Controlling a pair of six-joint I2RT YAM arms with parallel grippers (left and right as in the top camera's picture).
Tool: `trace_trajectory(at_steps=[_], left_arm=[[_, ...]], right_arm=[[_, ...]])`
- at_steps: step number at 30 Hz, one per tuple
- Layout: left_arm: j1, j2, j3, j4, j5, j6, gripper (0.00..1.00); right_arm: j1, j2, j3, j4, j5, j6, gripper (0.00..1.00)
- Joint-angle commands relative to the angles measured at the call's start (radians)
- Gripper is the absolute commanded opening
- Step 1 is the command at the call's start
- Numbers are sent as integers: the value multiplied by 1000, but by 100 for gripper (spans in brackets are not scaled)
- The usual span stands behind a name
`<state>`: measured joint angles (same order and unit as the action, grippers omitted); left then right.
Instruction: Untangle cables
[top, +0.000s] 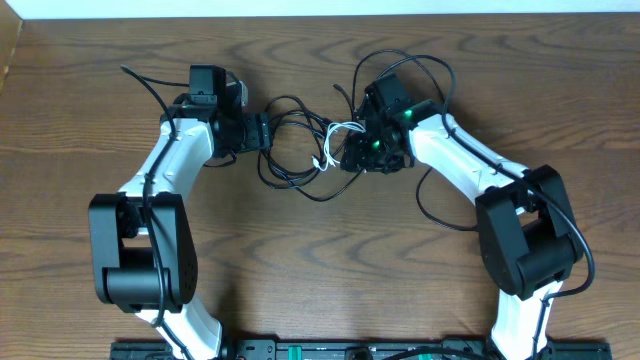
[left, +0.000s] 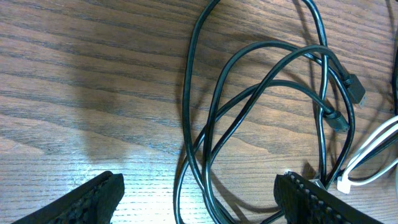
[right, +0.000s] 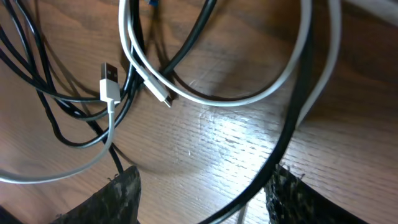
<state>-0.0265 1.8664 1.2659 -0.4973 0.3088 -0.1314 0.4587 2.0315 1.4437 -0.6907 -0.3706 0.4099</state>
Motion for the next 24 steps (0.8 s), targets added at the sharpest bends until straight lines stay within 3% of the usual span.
trace_trajectory(at_steps=[1,6,7,10,16,18,20,24], left_arm=[[2,9,0,-4,-6,-6,82],[2,9,0,-5,-6,-6,82],[2,9,0,-5,-6,-6,83],[2,9,0,-5,-6,-6,82],[2,9,0,-6,-6,-6,82],[2,9,0,-6,-6,-6,82],[2,9,0,-6,-6,-6,83],[2,9,0,-6,-6,-6,83]], right_arm=[[-36,-23,6,6,-25,4,61],[-81,-52,8,9,-47,4,61],[-86,-52,8,9,-55,4,59],[-80,-49,2,11,-47,5,34],[-23,-49,-31,93,-27,5,31],[-5,-49,-32,105,24,5,22],[4,-49,-32,105,83,20,3],[5,-49,-32,105,107,31,1]])
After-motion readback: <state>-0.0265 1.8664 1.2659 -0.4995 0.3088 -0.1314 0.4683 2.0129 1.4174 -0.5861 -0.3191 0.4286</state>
